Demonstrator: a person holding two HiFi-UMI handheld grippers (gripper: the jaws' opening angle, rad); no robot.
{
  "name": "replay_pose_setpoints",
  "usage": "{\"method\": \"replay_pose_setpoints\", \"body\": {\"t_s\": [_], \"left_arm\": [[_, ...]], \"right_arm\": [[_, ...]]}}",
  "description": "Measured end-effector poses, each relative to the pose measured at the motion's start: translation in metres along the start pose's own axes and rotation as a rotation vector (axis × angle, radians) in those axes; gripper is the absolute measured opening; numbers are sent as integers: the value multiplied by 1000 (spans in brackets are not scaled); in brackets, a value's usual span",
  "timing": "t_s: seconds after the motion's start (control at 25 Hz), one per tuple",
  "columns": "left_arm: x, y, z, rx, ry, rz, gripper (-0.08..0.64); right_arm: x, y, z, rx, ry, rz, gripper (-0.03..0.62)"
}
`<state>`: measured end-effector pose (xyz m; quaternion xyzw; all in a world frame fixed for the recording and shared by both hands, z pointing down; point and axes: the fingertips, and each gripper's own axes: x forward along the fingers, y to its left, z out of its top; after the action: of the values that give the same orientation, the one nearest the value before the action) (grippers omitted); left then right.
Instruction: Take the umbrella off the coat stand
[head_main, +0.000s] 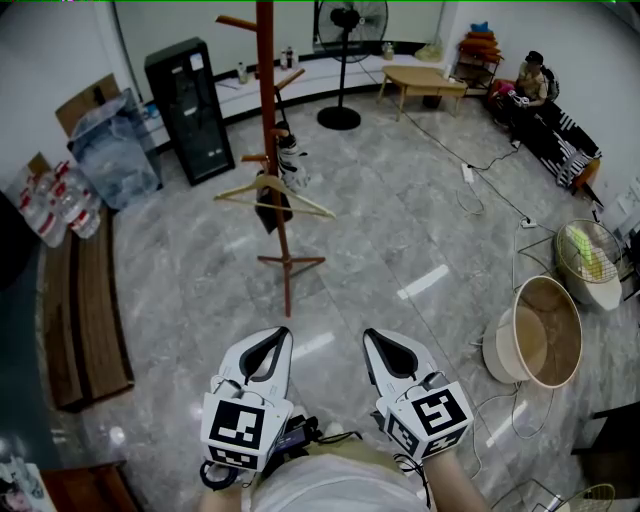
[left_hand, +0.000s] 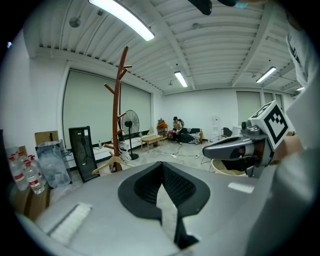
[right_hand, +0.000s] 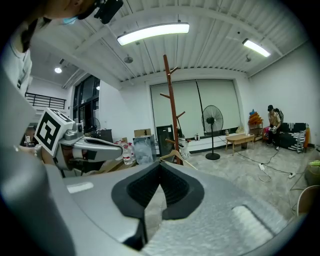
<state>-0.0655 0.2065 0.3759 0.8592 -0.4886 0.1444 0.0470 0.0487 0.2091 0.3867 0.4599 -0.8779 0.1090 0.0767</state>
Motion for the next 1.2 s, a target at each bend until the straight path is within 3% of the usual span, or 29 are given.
{"method": "replay_pose_setpoints", "body": {"t_s": [0.16,0.24,0.36,1.2], "left_arm": [[-2,1,3,-16,-15,-7,40],[-6,5,2,-21,-16,-11,55],[-9,8,1,-15,-9,-10,75],[-1,1,8,-12,-21,20,97]], "right_arm": [[2,4,6,6,-12,6,-2],[5,12,8,15,-16,16,57],[7,15,10,28,-26,18,87],[-7,-11,7,71,-56,-9,117]]}}
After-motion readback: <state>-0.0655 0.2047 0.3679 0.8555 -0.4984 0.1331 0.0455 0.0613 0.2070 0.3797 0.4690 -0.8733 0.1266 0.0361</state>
